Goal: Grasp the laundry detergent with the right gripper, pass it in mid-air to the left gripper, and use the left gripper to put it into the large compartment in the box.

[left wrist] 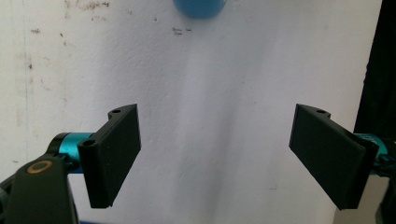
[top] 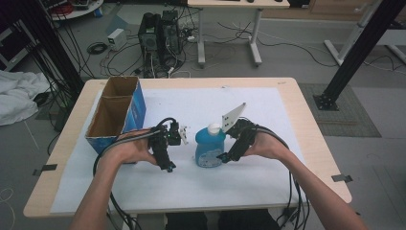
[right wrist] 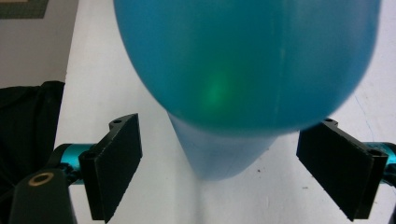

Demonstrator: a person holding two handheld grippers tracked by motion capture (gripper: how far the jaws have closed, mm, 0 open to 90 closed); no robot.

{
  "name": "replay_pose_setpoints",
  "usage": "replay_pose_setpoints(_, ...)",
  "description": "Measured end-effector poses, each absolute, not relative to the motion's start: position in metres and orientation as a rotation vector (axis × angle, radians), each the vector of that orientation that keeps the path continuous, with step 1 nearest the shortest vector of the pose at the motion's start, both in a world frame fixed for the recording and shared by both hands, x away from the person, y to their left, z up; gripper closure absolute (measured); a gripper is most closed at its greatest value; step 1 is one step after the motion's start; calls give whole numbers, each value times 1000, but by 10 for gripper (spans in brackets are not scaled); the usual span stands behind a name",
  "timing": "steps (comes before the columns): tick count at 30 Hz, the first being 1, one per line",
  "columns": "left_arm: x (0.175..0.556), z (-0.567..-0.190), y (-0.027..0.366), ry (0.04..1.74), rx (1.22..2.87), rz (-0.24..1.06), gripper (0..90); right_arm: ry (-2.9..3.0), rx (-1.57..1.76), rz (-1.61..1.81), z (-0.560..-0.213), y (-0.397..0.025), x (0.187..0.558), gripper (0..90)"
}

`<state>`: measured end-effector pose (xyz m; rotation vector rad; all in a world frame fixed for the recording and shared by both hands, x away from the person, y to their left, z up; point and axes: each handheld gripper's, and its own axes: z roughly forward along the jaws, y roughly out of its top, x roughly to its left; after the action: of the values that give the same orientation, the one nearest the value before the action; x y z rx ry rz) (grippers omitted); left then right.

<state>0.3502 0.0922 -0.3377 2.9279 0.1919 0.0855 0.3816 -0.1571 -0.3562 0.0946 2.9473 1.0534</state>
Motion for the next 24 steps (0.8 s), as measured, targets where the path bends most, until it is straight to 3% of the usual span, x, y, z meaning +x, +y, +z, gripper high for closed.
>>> replay_pose_setpoints(24,350,-340,95,206,2919,85,167,2906,80,1185,-359,-153,384,166)
